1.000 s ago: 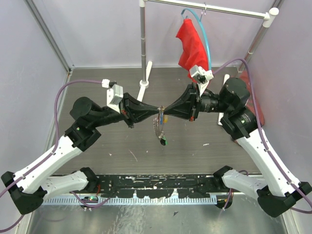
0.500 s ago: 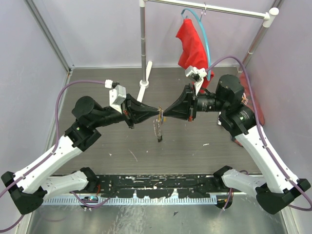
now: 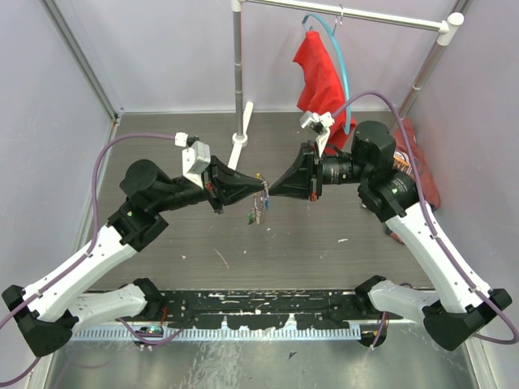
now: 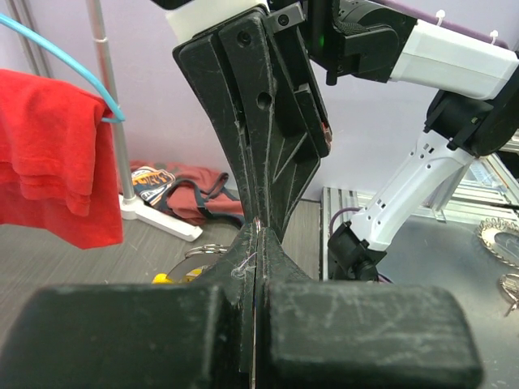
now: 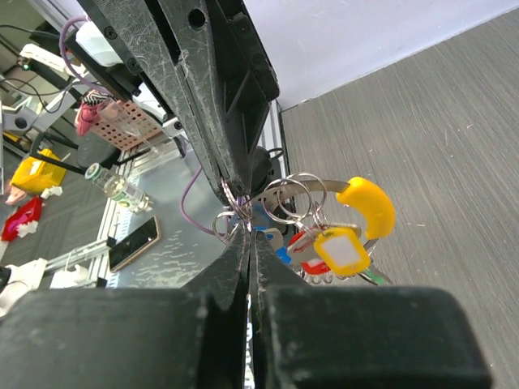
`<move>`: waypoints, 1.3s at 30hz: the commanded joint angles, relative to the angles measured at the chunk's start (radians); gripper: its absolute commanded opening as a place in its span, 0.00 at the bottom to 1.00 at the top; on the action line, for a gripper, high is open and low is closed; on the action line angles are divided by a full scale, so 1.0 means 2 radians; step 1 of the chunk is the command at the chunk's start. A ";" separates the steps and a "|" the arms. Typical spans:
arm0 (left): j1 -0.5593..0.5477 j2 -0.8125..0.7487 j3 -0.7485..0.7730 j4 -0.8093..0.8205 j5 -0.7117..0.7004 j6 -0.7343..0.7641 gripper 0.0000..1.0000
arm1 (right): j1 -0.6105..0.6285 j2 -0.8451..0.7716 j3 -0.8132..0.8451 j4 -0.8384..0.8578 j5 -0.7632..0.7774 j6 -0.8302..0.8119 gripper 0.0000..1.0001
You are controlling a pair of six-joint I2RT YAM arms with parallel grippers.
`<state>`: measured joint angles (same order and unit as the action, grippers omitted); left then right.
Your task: Put the keys on the keyring
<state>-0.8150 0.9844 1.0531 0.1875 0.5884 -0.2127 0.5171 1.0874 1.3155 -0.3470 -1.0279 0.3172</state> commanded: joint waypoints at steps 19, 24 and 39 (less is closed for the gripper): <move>0.001 -0.006 0.026 0.025 -0.004 0.000 0.00 | 0.002 -0.064 0.011 0.018 0.062 -0.130 0.44; 0.001 -0.001 0.027 0.031 0.001 -0.006 0.00 | 0.002 -0.067 -0.013 0.091 0.051 -0.112 0.44; 0.001 0.008 0.025 0.055 0.011 -0.023 0.00 | 0.009 -0.044 -0.039 0.138 0.006 -0.095 0.41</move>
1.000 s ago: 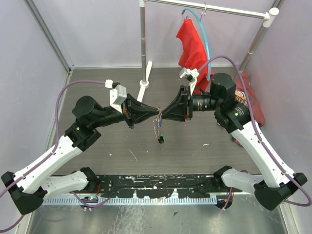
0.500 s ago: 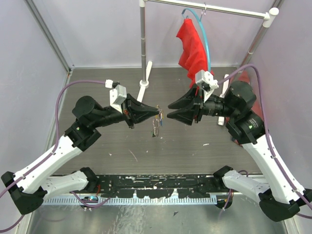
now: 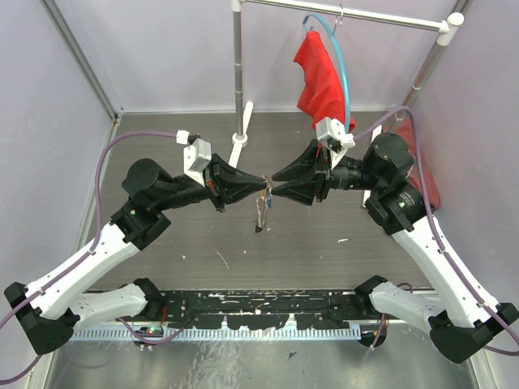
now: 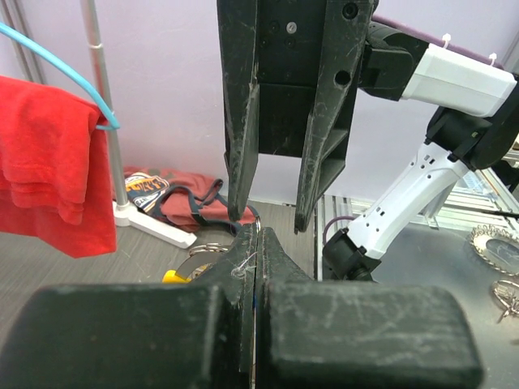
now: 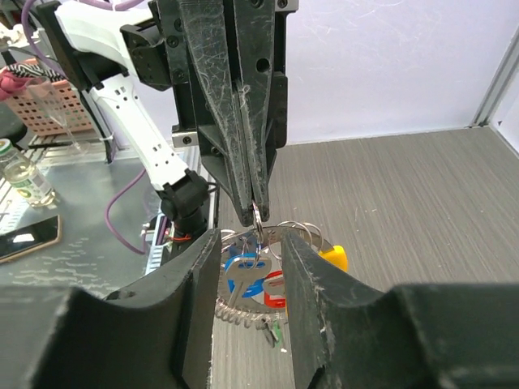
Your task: Put the keys on the keyring
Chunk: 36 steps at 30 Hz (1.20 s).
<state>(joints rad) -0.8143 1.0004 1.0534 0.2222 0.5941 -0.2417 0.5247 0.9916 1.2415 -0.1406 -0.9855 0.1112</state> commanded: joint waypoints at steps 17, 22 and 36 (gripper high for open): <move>0.001 0.002 0.024 0.043 0.011 -0.010 0.00 | 0.021 0.016 -0.006 0.031 -0.006 -0.003 0.02; 0.001 0.001 0.024 0.042 0.009 -0.010 0.00 | 0.021 0.017 0.005 0.007 -0.004 -0.019 0.01; 0.001 0.028 0.134 -0.165 0.088 0.046 0.48 | 0.021 0.041 0.074 -0.184 0.025 -0.147 0.01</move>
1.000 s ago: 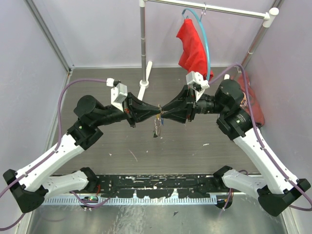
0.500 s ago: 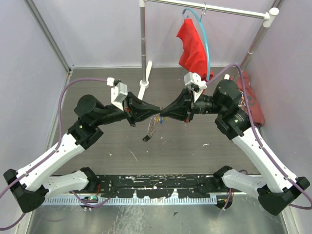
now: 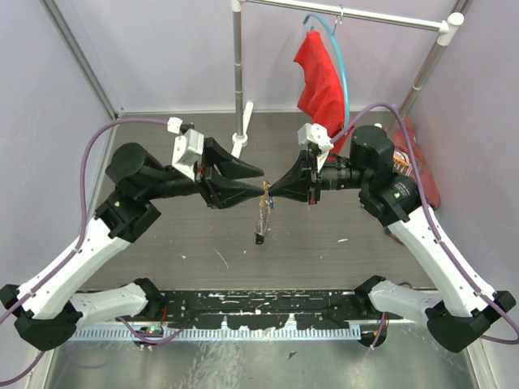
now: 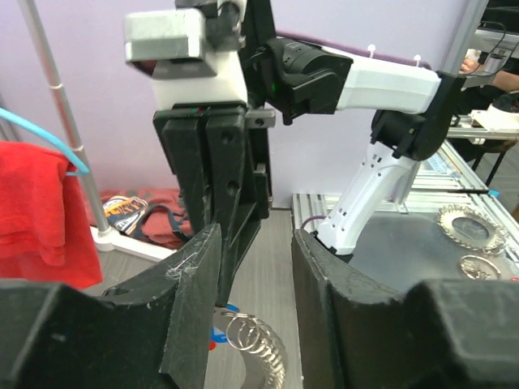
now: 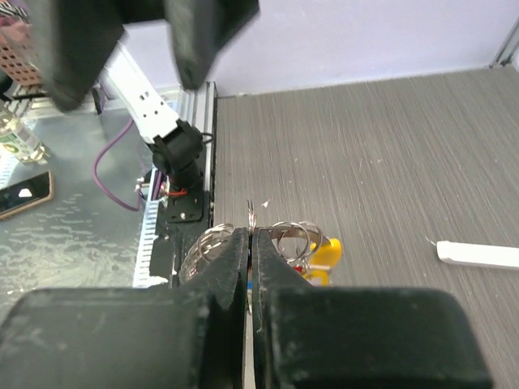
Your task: Put the keys on the keyring
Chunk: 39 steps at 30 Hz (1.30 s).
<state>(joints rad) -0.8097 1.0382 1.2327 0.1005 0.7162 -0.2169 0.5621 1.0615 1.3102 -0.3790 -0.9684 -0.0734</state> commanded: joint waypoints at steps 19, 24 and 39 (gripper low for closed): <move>-0.002 0.076 0.161 -0.435 -0.005 0.209 0.49 | 0.093 0.045 0.085 -0.166 0.140 -0.095 0.01; -0.002 0.087 0.168 -0.456 -0.001 0.222 0.47 | 0.094 0.047 0.087 -0.166 0.138 -0.097 0.01; -0.003 0.098 0.165 -0.428 -0.008 0.212 0.39 | 0.095 0.042 0.078 -0.150 0.117 -0.090 0.01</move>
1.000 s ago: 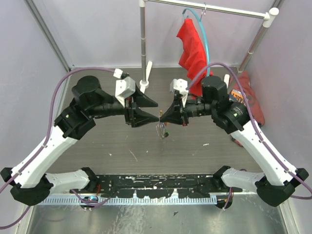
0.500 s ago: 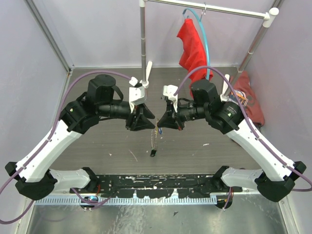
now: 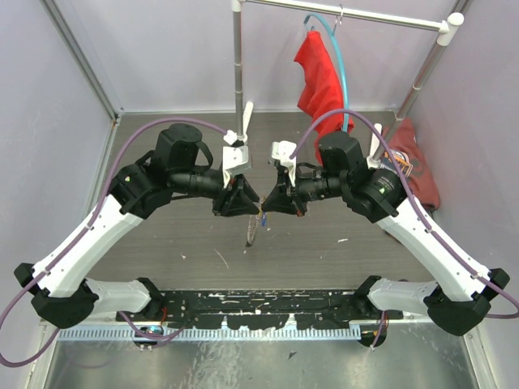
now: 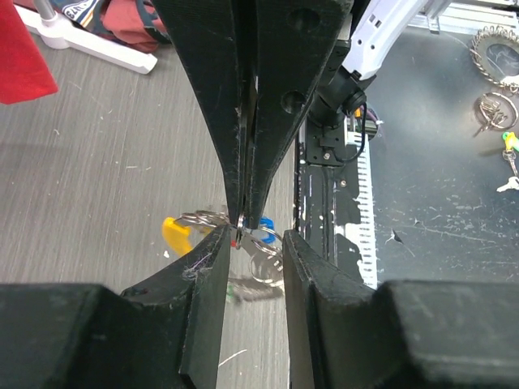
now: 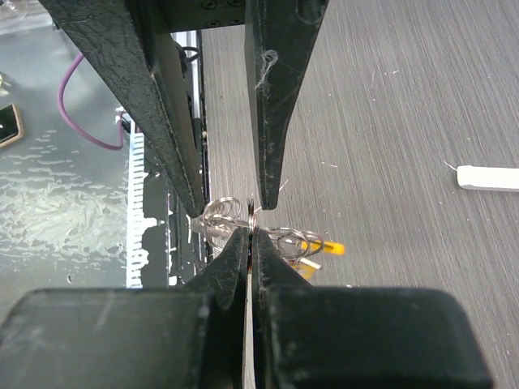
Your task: Put the keys on the keyring
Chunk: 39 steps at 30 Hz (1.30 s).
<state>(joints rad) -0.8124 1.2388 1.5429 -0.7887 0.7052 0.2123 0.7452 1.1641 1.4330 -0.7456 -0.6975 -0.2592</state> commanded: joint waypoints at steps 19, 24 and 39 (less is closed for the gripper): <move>-0.001 0.007 0.008 0.027 0.006 -0.004 0.26 | 0.004 -0.008 0.013 0.045 -0.027 0.005 0.01; -0.002 0.008 0.009 0.029 0.008 -0.005 0.11 | 0.004 -0.007 0.013 0.045 -0.027 0.005 0.01; -0.001 -0.060 -0.062 0.155 -0.072 -0.079 0.00 | 0.004 -0.049 -0.007 0.124 -0.005 0.044 0.27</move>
<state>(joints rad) -0.8139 1.2236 1.5131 -0.6922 0.6594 0.1600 0.7460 1.1381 1.4151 -0.6773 -0.7063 -0.2207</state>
